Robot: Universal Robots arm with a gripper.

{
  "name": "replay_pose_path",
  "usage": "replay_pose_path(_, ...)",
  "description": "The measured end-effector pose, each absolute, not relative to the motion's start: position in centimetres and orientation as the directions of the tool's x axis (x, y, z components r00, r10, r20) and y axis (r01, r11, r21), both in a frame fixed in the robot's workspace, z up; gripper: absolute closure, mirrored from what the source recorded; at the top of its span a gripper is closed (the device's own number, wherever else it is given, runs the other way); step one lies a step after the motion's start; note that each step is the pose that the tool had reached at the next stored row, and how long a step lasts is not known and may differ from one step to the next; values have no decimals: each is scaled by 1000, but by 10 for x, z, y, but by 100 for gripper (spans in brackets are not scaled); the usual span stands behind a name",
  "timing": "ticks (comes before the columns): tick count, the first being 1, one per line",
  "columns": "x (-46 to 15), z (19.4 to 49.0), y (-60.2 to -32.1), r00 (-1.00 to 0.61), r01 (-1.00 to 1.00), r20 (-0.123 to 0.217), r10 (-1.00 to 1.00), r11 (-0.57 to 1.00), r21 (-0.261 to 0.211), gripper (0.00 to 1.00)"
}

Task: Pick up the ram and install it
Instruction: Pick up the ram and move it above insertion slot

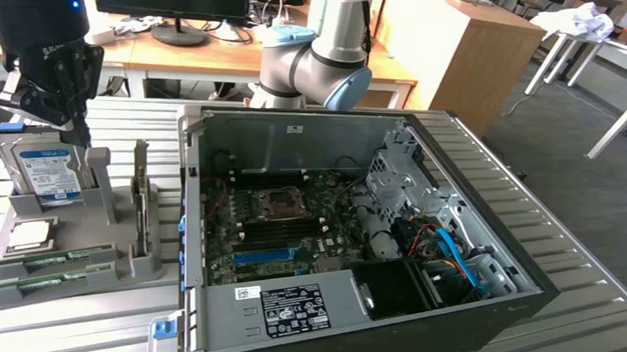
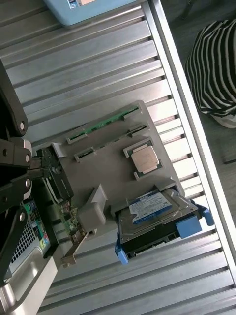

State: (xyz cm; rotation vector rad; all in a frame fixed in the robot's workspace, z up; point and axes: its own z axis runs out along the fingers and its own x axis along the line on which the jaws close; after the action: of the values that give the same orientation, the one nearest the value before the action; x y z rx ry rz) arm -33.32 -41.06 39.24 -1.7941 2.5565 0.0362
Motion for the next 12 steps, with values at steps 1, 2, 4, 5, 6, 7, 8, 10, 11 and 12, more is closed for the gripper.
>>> replay_pose_path(1,-333,392,-411,-337,-942,-28,-941,336,9,90)
replay_pose_path(2,-333,392,-411,-333,-943,-28,-942,333,9,90)
replay_pose_path(4,-333,392,-411,-326,-945,-28,-945,326,9,90)
replay_pose_path(5,-333,392,-411,-323,-947,-28,-946,323,9,90)
replay_pose_path(6,-333,392,-411,-319,-948,-28,-947,319,9,90)
replay_pose_path(7,-333,392,-411,-315,-949,-28,-949,315,9,90)
replay_pose_path(8,-333,392,-411,-311,-950,-28,-950,311,9,90)
replay_pose_path(10,-333,392,-411,-301,-954,-28,-953,301,9,90)
replay_pose_path(11,-333,392,-411,-295,-956,-28,-955,295,9,90)
replay_pose_path(12,-333,392,-411,-289,-957,-28,-957,289,9,90)
